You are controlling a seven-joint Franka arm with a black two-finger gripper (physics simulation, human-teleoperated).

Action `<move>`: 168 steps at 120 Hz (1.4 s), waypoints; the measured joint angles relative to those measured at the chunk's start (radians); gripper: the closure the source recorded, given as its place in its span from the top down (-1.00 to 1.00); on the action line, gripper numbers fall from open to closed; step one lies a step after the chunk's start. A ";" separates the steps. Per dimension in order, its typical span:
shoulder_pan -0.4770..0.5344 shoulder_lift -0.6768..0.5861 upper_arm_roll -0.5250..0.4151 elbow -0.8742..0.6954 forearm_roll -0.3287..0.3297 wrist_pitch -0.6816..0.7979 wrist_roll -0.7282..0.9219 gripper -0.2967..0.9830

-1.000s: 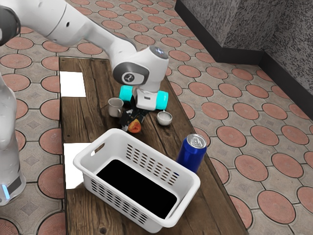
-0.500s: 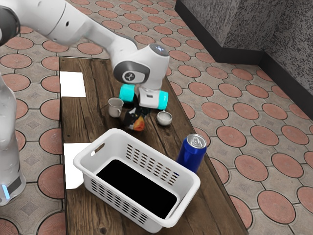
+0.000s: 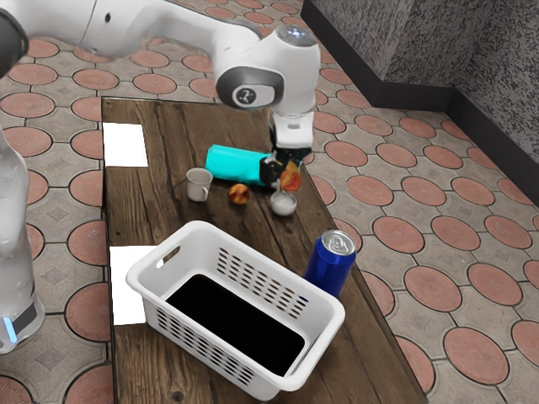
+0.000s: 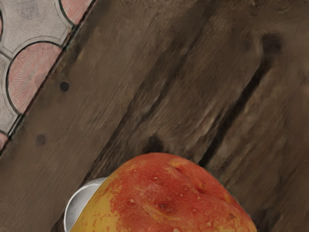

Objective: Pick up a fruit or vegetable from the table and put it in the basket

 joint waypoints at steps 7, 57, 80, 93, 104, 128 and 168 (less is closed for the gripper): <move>-0.001 -0.016 -0.036 0.019 0.003 -0.026 -0.004 0.01; 0.002 -0.046 -0.308 0.023 -0.013 -0.158 -0.111 0.01; 0.004 -0.036 -0.410 0.059 -0.030 -0.171 -0.176 0.01; 0.004 -0.008 -0.452 0.090 -0.033 -0.175 -0.218 0.01; 0.003 0.002 -0.470 0.098 -0.063 -0.184 -0.261 0.01; 0.003 0.021 -0.498 0.148 -0.164 -0.201 -0.384 0.01; 0.004 0.044 -0.521 0.152 -0.219 -0.209 -0.551 0.37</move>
